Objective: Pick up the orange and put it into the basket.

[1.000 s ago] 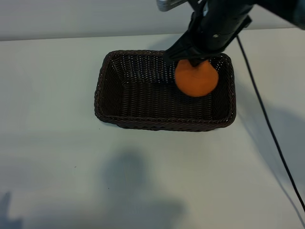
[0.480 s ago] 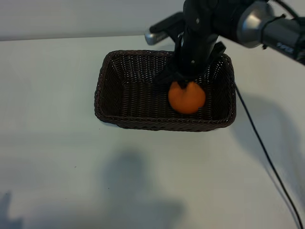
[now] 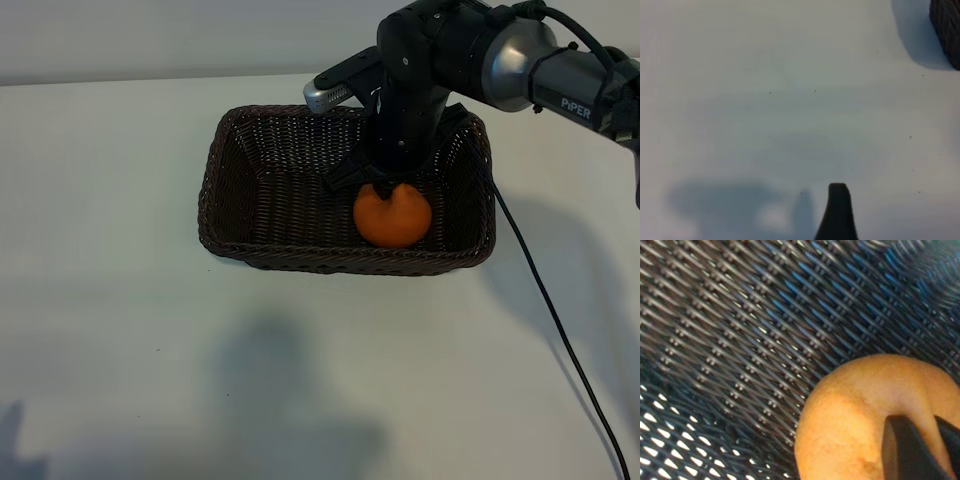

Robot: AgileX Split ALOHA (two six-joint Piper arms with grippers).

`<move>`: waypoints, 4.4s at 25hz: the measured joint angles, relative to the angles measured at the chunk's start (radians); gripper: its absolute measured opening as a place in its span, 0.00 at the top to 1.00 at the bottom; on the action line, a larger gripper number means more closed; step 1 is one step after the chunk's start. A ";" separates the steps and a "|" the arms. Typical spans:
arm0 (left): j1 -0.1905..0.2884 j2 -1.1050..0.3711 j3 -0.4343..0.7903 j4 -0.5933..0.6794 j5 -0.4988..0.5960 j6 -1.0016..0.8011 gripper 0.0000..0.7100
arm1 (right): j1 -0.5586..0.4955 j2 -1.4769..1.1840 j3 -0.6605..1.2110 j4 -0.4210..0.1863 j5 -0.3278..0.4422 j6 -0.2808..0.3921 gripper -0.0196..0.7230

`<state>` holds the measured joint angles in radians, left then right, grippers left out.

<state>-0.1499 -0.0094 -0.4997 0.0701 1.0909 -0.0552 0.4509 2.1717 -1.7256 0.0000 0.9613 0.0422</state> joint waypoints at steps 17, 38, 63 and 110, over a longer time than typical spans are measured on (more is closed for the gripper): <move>0.000 0.000 0.000 0.000 0.000 0.000 0.17 | -0.002 -0.152 -0.059 0.000 0.127 0.021 0.16; 0.000 0.000 0.000 0.000 0.000 0.001 0.17 | -0.578 -0.155 -0.149 -0.099 0.209 0.007 0.19; 0.000 0.000 0.000 0.000 0.000 0.001 0.17 | -0.598 -0.717 -0.150 0.042 0.281 -0.009 0.19; 0.000 0.000 0.000 0.000 0.000 0.001 0.17 | -0.598 -2.180 1.020 -0.014 0.213 0.017 0.19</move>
<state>-0.1499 -0.0094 -0.4997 0.0701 1.0909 -0.0541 -0.1471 -0.0085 -0.7058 -0.0144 1.1746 0.0590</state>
